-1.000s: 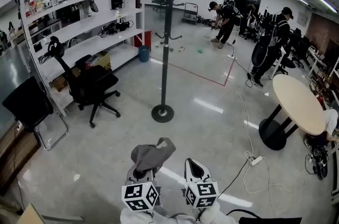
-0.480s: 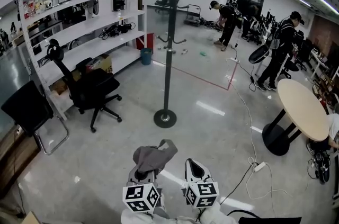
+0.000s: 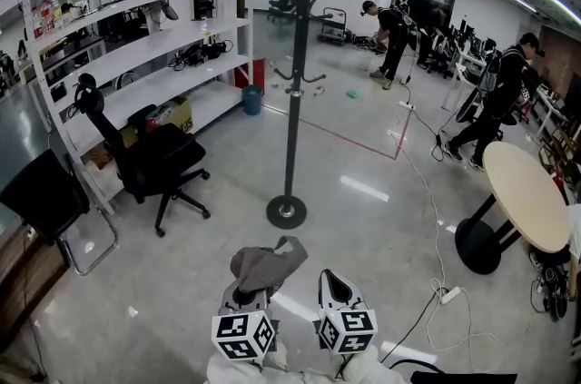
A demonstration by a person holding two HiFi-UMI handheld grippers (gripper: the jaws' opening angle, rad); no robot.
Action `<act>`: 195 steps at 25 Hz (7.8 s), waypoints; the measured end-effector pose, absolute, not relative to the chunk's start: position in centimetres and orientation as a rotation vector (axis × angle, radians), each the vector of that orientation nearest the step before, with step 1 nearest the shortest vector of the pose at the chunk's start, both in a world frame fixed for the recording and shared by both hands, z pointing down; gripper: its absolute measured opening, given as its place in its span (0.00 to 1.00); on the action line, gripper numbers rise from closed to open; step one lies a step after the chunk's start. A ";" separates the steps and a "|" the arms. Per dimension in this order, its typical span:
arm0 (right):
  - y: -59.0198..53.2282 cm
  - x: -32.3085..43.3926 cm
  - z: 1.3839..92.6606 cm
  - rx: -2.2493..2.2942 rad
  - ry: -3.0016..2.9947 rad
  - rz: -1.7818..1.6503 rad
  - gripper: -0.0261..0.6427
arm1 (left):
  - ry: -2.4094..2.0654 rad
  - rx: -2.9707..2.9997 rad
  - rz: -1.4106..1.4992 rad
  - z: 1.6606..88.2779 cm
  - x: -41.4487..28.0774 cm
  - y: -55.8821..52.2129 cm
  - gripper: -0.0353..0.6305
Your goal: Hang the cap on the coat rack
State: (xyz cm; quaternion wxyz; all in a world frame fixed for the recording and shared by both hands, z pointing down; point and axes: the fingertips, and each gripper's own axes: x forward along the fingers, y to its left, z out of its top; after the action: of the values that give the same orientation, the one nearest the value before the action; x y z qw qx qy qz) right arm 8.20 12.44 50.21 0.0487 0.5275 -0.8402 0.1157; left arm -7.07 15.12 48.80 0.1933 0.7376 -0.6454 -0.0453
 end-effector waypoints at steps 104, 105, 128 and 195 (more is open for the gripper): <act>-32.3 5.8 52.2 1.492 -2.588 0.458 0.05 | -1.858 2.055 -0.041 49.7 -7.3 -27.2 0.08; -32.4 5.7 52.3 1.492 -2.586 0.464 0.05 | -1.856 2.056 -0.042 49.7 -7.4 -27.5 0.08; -34.8 8.5 52.6 1.647 -2.468 0.473 0.06 | -2.090 2.098 -0.076 45.4 -14.3 -37.5 0.08; -33.9 11.3 55.7 1.719 -2.271 0.574 0.06 | -1.921 2.099 0.180 60.7 -10.7 -49.2 0.10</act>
State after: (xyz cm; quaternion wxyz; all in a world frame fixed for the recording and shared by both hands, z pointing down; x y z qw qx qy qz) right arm 11.31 -33.87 55.69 0.1178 0.5876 -0.7761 0.1963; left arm -10.68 -49.23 60.68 0.1446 0.7284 -0.6667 0.0626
